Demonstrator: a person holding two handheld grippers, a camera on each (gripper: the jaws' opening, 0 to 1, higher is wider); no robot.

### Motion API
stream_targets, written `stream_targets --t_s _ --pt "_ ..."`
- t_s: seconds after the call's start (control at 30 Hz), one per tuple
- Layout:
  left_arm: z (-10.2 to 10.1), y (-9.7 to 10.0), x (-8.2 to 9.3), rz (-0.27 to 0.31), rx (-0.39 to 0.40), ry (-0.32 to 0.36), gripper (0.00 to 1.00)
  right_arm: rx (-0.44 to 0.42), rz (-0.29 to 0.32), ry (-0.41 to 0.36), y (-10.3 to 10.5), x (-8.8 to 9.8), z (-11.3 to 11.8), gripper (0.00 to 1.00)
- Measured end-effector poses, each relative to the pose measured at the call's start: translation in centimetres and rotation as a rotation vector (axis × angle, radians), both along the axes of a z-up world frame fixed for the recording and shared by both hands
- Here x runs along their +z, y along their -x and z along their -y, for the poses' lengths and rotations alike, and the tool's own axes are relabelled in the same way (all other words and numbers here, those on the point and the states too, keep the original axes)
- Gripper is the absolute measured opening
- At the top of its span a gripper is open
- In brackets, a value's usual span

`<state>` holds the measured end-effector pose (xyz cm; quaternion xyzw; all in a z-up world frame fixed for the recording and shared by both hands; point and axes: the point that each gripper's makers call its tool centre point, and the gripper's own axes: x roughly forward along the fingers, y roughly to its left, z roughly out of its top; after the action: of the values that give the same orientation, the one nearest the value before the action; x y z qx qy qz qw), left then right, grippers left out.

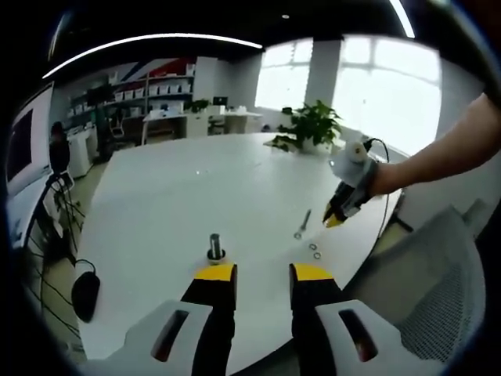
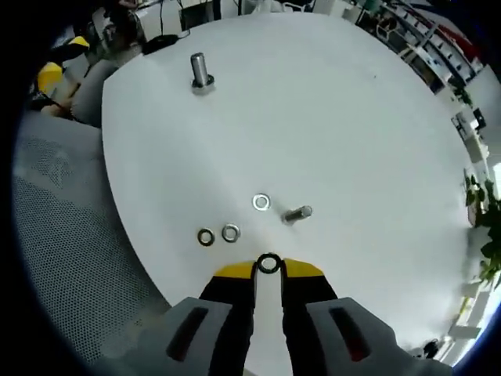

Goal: Place the washer onto the threaded stud by aligning its center hole with the stud, sliding it down to the base, and recovering from edge contact or off-axis alignment until the washer reaches the visible bottom stop.

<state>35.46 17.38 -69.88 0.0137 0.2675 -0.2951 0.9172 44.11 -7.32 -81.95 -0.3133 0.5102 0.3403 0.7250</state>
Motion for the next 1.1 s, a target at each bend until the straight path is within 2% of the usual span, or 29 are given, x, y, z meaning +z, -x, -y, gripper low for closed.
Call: stream_targets --t_s 0.13,0.47,0.73,1.1 --pt "0.0 0.0 0.1 0.005 0.001 0.003 0.25 0.016 0.034 -0.005 -0.9 1.1 0.0 0.13" --pt "0.0 0.0 -0.1 -0.003 -0.003 -0.007 0.24 0.047 0.066 -0.020 -2.4 2.5 -0.8 0.13" --pt "-0.1 0.0 -0.2 -0.007 -0.004 -0.016 0.24 0.076 0.076 -0.013 -3.2 2.8 -1.3 0.14" --pt "-0.1 0.1 -0.5 -0.011 -0.006 -0.031 0.24 0.114 0.055 0.003 -3.8 1.9 -2.0 0.14"
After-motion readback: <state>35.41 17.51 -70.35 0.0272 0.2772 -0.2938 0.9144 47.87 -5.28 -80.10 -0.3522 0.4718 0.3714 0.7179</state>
